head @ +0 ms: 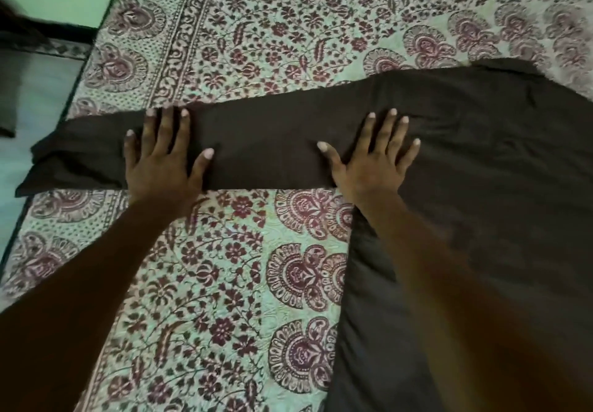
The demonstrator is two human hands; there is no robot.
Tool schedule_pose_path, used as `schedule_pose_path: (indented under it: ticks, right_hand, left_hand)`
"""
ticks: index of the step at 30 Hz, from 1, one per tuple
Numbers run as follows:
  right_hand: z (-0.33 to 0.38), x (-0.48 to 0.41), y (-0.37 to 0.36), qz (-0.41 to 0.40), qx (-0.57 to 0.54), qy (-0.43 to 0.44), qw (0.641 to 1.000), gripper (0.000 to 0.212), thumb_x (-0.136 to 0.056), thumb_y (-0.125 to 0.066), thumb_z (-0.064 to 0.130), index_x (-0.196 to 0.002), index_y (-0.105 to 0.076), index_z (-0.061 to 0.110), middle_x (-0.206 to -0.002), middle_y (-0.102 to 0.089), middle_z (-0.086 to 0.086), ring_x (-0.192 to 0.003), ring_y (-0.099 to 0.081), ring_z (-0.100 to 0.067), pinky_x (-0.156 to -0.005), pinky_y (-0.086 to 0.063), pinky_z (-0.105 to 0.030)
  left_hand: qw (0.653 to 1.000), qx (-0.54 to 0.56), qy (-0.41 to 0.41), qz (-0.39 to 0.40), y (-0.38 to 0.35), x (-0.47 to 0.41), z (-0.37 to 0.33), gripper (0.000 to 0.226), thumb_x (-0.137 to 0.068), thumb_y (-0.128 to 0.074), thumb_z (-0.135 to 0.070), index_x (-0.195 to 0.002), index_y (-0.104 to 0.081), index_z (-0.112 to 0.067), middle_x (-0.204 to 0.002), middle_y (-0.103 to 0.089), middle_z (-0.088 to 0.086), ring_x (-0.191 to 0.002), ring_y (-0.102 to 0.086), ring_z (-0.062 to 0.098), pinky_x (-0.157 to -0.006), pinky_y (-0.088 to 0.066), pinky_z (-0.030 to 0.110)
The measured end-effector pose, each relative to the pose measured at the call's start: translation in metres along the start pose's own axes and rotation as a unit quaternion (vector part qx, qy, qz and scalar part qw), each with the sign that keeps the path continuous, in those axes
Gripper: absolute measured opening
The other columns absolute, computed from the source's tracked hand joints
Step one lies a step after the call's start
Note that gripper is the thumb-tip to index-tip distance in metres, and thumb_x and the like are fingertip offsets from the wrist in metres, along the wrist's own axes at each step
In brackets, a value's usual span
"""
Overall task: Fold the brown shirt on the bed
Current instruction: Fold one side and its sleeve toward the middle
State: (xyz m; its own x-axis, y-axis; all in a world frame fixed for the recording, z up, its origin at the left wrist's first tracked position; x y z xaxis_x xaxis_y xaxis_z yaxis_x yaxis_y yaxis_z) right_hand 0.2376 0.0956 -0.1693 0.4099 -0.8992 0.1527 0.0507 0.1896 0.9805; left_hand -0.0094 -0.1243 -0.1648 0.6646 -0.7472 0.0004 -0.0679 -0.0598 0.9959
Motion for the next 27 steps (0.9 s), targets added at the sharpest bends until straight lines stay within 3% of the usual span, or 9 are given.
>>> schedule_pose_path:
  ticks: [2, 5, 9, 10, 13, 15, 20, 24, 27]
  right_hand:
    - [0.051, 0.007, -0.010, 0.027, 0.014, 0.046, 0.998, 0.123, -0.079, -0.003, 0.097, -0.166, 0.004, 0.010, -0.172, 0.015, -0.021, -0.159, 0.020, -0.036, -0.123, 0.018, -0.058]
    - [0.115, 0.028, -0.023, 0.053, 0.015, 0.161, 0.985, 0.120, -0.078, -0.001, 0.095, -0.166, 0.006, 0.014, -0.170, 0.018, -0.025, -0.158, 0.018, -0.041, -0.126, 0.010, -0.061]
    - [0.122, 0.026, -0.021, 0.065, 0.013, 0.288, 0.955, 0.106, -0.086, 0.004, 0.088, -0.167, 0.001, 0.020, -0.175, 0.012, -0.011, -0.161, 0.012, -0.029, -0.127, 0.000, -0.062]
    - [0.114, 0.020, -0.018, 0.044, 0.004, 0.276, 0.960, 0.104, -0.089, 0.004, 0.086, -0.167, -0.002, 0.018, -0.175, 0.007, -0.010, -0.162, 0.008, -0.028, -0.128, -0.003, -0.062]
    - [0.067, 0.005, -0.014, -0.040, -0.001, 0.075, 0.996, 0.105, -0.092, -0.001, 0.085, -0.166, -0.014, 0.012, -0.174, -0.007, -0.018, -0.161, -0.003, -0.040, -0.124, -0.011, -0.068]
    - [0.080, 0.004, -0.020, -0.045, 0.014, 0.010, 0.999, 0.105, -0.092, -0.009, 0.087, -0.166, -0.015, 0.012, -0.172, -0.009, -0.024, -0.158, -0.004, -0.048, -0.121, -0.012, -0.073]
    - [0.183, 0.028, -0.041, 0.010, 0.047, 0.165, 0.985, 0.096, -0.096, -0.007, 0.081, -0.167, 0.002, 0.018, -0.172, 0.008, -0.025, -0.158, 0.009, -0.047, -0.122, 0.001, -0.073]
    - [0.220, 0.046, -0.041, 0.042, 0.036, 0.352, 0.934, 0.076, -0.104, -0.010, 0.065, -0.167, -0.008, 0.023, -0.176, 0.003, -0.010, -0.162, 0.004, -0.034, -0.123, -0.006, -0.071]
    - [0.209, 0.036, -0.032, 0.046, -0.006, 0.296, 0.954, 0.072, -0.104, -0.008, 0.064, -0.167, -0.003, 0.030, -0.176, 0.006, -0.001, -0.162, 0.009, -0.027, -0.125, -0.002, -0.067]
  left_hand:
    - [1.000, -0.001, 0.020, -0.019, 0.003, 0.009, 0.022, 0.077, -0.104, -0.018, -0.067, -0.167, -0.013, -0.024, -0.176, -0.009, 0.004, -0.163, -0.005, 0.029, -0.127, -0.005, 0.057]
    - [0.999, 0.011, 0.039, -0.033, 0.002, 0.020, 0.044, 0.076, -0.104, -0.019, -0.067, -0.166, -0.019, -0.024, -0.176, -0.011, 0.005, -0.162, -0.009, 0.027, -0.128, -0.010, 0.056]
    - [0.995, 0.048, 0.059, -0.062, 0.001, 0.026, 0.044, 0.073, -0.107, -0.020, -0.061, -0.163, -0.032, -0.017, -0.173, -0.024, 0.009, -0.160, -0.021, 0.028, -0.128, -0.017, 0.054]
    - [0.994, 0.056, 0.066, -0.067, 0.002, 0.026, 0.046, 0.071, -0.107, -0.021, -0.059, -0.162, -0.033, -0.016, -0.172, -0.026, 0.009, -0.159, -0.023, 0.029, -0.128, -0.018, 0.054]
    - [0.992, 0.062, 0.075, -0.076, 0.001, 0.024, 0.042, 0.067, -0.108, -0.024, -0.053, -0.163, -0.033, -0.015, -0.172, -0.027, 0.008, -0.159, -0.025, 0.027, -0.128, -0.018, 0.052]
    - [0.992, 0.058, 0.085, -0.077, -0.001, 0.022, 0.050, 0.065, -0.108, -0.024, -0.050, -0.163, -0.031, -0.016, -0.172, -0.026, 0.007, -0.159, -0.024, 0.025, -0.129, -0.018, 0.051]
    - [0.991, 0.061, 0.090, -0.080, -0.006, 0.020, 0.057, 0.061, -0.109, -0.026, -0.044, -0.162, -0.033, -0.015, -0.172, -0.025, 0.007, -0.160, -0.022, 0.022, -0.129, -0.017, 0.051]
    - [0.985, 0.088, 0.100, -0.106, 0.006, 0.024, 0.060, 0.053, -0.109, -0.035, -0.036, -0.157, -0.043, -0.015, -0.172, -0.026, 0.008, -0.159, -0.025, 0.024, -0.128, -0.019, 0.049]
    - [0.983, 0.068, 0.136, -0.102, 0.016, 0.034, 0.085, 0.056, -0.109, -0.037, -0.042, -0.160, -0.038, -0.019, -0.174, -0.019, 0.007, -0.161, -0.019, 0.025, -0.128, -0.013, 0.051]
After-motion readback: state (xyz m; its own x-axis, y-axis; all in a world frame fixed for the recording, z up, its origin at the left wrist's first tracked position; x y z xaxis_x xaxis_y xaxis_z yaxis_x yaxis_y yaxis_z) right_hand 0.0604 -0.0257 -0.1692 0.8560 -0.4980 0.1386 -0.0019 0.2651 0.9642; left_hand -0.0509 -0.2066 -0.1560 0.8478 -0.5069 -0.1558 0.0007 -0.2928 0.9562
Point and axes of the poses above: each hand's wrist, its own x-axis away from the middle knuckle, its own y-axis out of the back of the hand, z = x × y, the point moved 3 cm from there along -x, towards the middle knuckle
